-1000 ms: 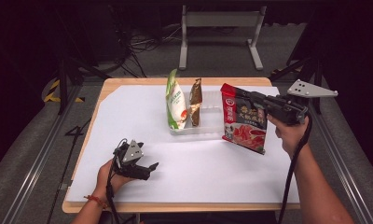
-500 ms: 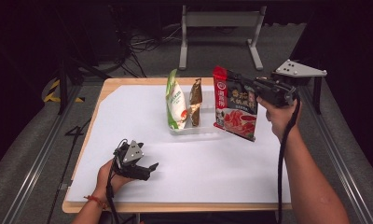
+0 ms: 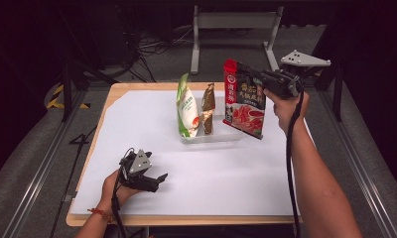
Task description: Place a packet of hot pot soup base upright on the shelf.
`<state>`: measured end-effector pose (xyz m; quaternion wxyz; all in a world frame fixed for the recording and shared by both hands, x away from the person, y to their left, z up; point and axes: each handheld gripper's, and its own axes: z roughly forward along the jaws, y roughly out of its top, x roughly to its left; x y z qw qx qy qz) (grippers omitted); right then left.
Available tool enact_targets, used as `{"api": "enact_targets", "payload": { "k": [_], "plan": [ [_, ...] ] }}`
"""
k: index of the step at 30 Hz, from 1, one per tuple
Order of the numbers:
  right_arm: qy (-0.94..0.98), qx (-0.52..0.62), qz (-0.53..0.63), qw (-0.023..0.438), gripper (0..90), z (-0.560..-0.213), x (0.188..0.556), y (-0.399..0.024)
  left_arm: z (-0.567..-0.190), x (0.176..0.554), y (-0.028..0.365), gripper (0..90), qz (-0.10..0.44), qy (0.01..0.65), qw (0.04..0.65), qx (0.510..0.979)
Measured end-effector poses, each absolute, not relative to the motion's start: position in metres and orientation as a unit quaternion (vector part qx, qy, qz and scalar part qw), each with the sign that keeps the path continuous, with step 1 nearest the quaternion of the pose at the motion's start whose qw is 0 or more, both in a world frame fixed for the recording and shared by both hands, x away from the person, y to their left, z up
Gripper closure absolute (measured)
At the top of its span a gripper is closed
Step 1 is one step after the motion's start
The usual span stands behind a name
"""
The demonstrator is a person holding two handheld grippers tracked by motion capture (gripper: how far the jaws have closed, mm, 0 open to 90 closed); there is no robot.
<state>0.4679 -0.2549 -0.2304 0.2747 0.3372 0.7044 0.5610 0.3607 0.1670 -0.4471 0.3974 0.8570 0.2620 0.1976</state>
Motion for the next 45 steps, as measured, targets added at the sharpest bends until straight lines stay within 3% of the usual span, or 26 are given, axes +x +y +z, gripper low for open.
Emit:
{"api": "enact_targets", "payload": {
  "k": [21, 45],
  "plan": [
    [0.715, 0.365, 0.530, 0.274, 89.1, -0.242, 0.505, -0.217, -0.446, 0.360, 0.168, 9.7, 0.202, 0.263, 0.409, 0.850],
    [0.704, 0.400, 0.530, 0.253, 89.0, -0.259, 0.537, -0.206, -0.450, 0.342, 0.179, 9.9, 0.216, 0.273, 0.398, 0.849]
  ]
}}
